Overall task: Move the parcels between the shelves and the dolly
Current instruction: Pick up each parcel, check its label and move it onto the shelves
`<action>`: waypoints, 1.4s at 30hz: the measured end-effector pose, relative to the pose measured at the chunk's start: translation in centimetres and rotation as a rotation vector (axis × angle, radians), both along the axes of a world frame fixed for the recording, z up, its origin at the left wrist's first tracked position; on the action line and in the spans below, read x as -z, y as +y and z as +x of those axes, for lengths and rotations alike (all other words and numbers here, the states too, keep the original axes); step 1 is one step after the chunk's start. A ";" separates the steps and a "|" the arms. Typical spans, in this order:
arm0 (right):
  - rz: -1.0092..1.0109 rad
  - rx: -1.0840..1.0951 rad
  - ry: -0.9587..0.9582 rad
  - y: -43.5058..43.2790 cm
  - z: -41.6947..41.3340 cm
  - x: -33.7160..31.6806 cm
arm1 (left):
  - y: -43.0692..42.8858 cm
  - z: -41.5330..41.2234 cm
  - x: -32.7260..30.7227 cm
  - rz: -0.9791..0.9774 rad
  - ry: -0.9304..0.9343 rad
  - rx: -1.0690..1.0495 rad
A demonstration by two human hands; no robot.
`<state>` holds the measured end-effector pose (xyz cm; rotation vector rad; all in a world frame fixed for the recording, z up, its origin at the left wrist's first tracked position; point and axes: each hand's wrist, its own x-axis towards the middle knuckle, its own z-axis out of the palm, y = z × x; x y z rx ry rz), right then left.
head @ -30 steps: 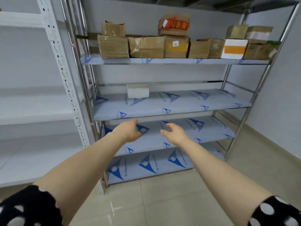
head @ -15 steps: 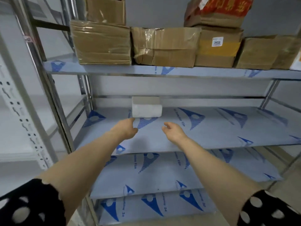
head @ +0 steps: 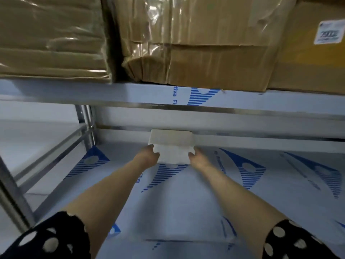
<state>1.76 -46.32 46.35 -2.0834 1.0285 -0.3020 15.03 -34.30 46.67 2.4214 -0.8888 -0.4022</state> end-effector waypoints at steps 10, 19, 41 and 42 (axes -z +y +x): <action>0.033 -0.022 0.012 -5.8 4.1 3.1 | -6.1 4.2 4.1 -0.167 0.052 -0.199; 0.015 0.072 -0.014 -6.9 4.2 3.4 | -5.9 5.2 3.7 -0.319 0.210 -0.313; 0.117 0.119 0.158 5.4 -7.6 0.4 | 9.4 -4.0 -0.7 0.021 0.418 -0.272; 0.145 0.120 0.114 5.3 -7.3 0.3 | 9.1 -4.1 -0.6 0.005 0.414 -0.287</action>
